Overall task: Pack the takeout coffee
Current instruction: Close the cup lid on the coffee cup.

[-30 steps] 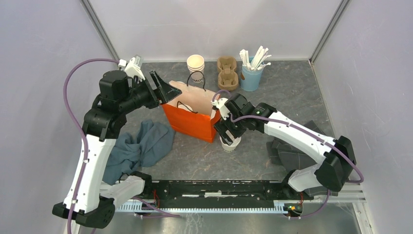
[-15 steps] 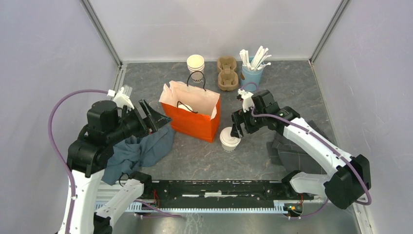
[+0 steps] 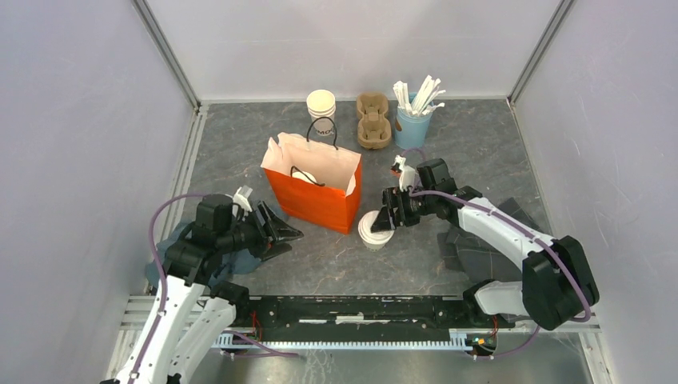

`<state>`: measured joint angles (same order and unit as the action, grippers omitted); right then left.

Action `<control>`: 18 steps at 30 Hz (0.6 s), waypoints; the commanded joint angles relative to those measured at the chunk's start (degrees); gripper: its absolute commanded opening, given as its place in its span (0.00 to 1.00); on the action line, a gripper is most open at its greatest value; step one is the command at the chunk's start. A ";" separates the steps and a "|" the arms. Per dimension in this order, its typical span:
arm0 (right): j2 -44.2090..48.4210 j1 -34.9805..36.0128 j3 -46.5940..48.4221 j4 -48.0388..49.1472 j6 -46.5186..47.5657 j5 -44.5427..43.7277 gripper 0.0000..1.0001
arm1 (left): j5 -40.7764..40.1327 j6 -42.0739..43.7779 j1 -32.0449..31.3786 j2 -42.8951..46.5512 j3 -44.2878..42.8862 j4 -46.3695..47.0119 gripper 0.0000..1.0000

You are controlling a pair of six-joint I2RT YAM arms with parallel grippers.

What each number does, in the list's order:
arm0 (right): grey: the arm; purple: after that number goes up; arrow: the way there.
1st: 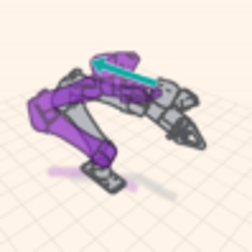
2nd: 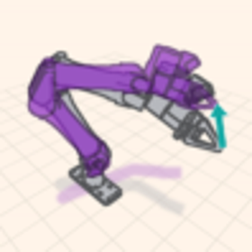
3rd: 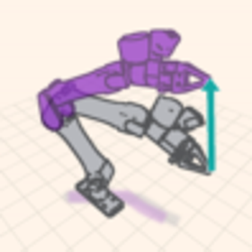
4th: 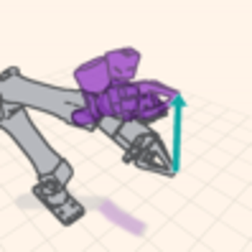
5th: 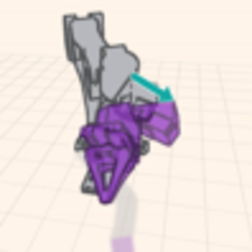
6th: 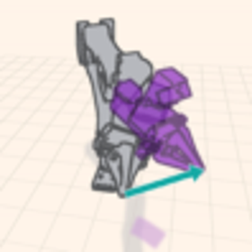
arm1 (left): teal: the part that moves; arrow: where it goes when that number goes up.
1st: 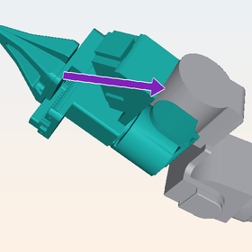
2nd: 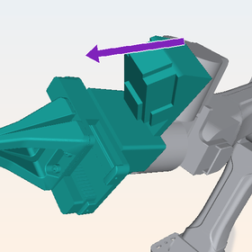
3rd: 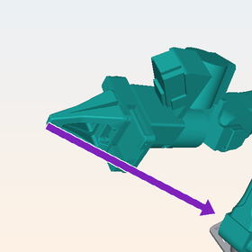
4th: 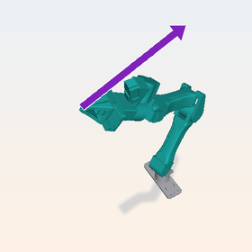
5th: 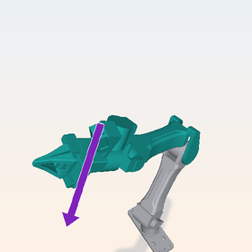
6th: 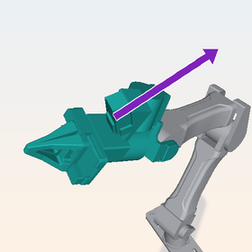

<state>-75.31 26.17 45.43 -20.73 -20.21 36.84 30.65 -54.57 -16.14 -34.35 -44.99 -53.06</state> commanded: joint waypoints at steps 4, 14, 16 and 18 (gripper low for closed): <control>4.29 1.87 -3.96 10.38 -7.65 3.63 0.81 | 5.18 -9.10 -1.46 2.81 5.14 13.57 0.67; 3.67 6.94 -6.66 14.20 -11.11 -0.73 0.79 | -2.14 -13.62 -12.47 -1.13 10.48 23.61 0.67; 3.86 7.00 -6.58 12.55 -10.94 -2.65 0.78 | -5.67 -15.46 -17.28 -2.96 11.13 27.58 0.67; 4.31 7.33 -7.37 13.34 -11.59 -2.01 0.78 | -9.79 -18.15 -22.14 -4.80 12.57 32.40 0.66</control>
<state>-72.14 33.17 38.92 -10.26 -30.09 36.53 28.27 -66.54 -31.51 -36.49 -34.13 -32.16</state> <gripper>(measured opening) 0.784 0.669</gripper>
